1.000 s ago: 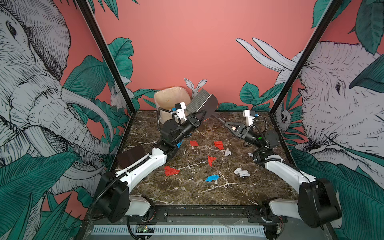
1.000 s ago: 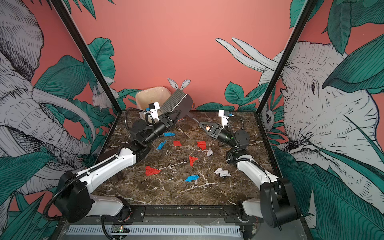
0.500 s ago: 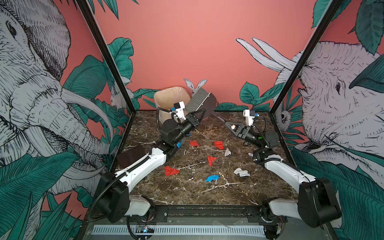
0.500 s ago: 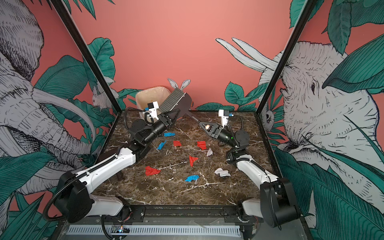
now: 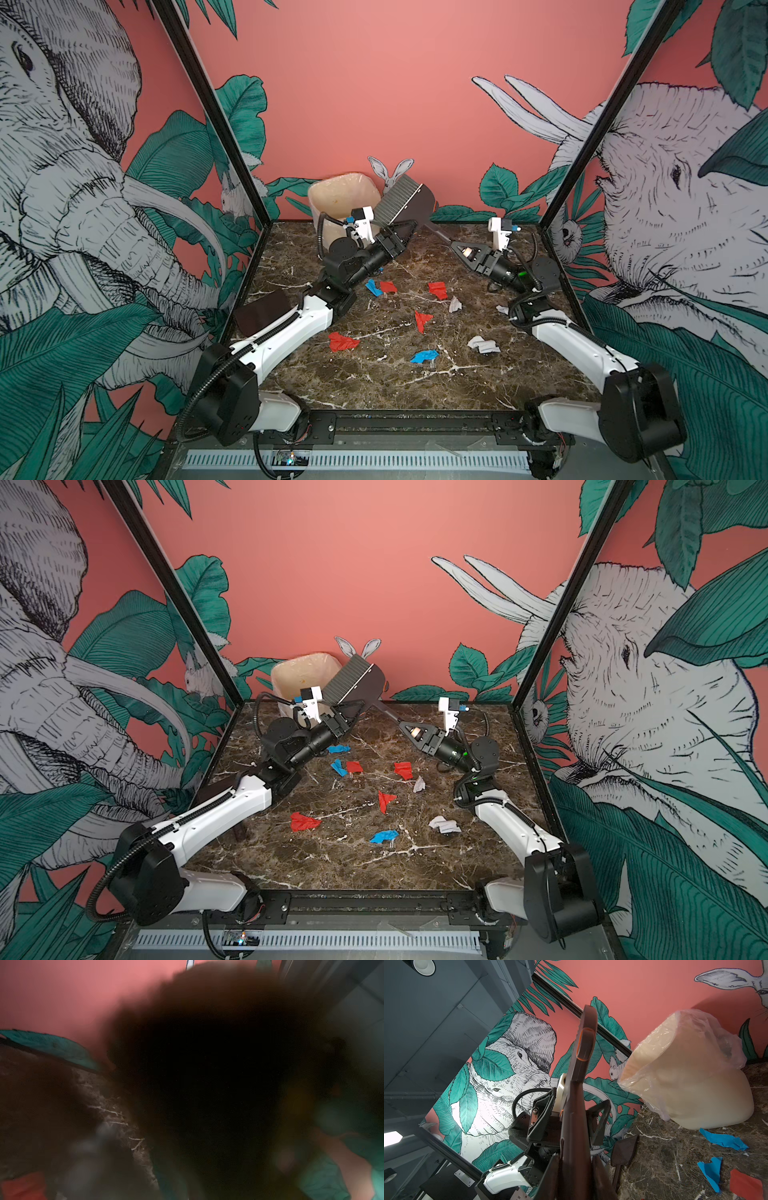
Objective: Sweep away the paper scraps from the table
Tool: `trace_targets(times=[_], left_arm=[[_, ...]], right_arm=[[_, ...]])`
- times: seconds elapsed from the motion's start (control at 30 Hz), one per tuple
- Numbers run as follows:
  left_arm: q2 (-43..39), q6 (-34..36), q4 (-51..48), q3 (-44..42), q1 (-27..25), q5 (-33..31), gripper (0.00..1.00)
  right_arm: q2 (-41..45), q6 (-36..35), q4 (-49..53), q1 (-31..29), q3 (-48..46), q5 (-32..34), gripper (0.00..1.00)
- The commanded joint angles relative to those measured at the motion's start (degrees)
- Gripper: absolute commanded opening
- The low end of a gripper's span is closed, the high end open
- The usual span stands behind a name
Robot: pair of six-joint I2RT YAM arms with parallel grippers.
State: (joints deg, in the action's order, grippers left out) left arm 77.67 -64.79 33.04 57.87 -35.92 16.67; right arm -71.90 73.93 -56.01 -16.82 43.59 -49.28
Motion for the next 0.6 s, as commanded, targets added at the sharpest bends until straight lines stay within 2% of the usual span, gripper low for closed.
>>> trace_targets(times=[0.0,0.13,0.27,0.43,0.57], left_arm=[[-2.6,1.9,-2.5,0.9,-0.1,1.2,0.99],[-4.7,3.8,-6.3,0.3,0.0,0.7,0.99],[-8.6,8.2,-14.9,-0.6,0.0,-0.7,0.99],[-14.5,14.4,-29.3,-1.8,0.0,-4.0,1.00],[-20.3,19.0,-47.1,-1.4,0.0,-12.2,1.00]], right_arm=[[2.8,-2.0,0.1,0.3,2.6,2.2,0.00],[5.3,-7.4,9.6,1.5,3.4,2.8,0.00],[9.2,-19.3,28.9,2.4,6.0,5.0,0.00],[11.9,-28.7,43.6,3.3,8.9,6.7,0.00],[13.3,-33.9,52.4,4.2,10.4,8.2,0.00]])
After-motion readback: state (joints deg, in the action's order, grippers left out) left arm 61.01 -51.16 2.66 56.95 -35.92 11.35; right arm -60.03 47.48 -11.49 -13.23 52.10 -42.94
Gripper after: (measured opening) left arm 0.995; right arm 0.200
